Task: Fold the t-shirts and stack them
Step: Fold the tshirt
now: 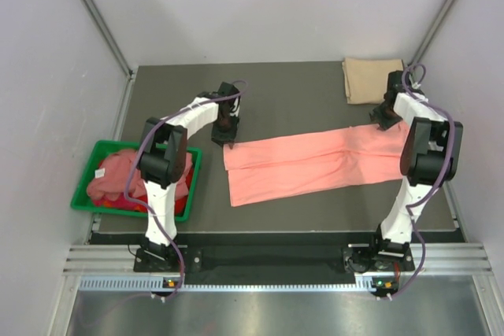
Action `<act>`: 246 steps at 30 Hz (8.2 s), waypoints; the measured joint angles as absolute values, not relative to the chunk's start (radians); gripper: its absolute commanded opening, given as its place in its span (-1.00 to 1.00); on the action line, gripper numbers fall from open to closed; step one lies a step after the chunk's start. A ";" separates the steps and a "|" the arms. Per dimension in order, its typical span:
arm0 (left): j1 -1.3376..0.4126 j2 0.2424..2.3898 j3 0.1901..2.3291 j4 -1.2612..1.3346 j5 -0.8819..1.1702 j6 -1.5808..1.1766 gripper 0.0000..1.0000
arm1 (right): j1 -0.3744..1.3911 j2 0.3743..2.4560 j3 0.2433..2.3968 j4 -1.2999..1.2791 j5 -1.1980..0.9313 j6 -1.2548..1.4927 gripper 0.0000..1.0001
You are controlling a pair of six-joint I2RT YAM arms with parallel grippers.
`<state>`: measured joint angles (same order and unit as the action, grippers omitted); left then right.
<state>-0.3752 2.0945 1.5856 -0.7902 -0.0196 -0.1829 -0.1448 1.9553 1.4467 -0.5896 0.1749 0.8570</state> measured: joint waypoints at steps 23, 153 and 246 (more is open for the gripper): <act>-0.389 2.032 1.497 -0.836 -0.053 -0.306 -1.00 | -0.091 2.165 1.692 -0.718 0.302 0.855 -0.89; -1.166 2.099 1.570 -0.878 -0.110 -0.636 -1.00 | 0.014 2.693 2.223 0.028 -0.255 0.740 -0.98; -0.884 1.428 0.792 -0.607 0.163 -0.756 -1.00 | 0.919 0.988 0.466 -0.617 0.094 1.144 -1.00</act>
<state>-0.8837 1.4277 0.7918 -0.6071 0.1631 -0.7559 0.9192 0.9882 0.4660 -0.6174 0.0937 1.1439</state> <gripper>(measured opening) 0.011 0.014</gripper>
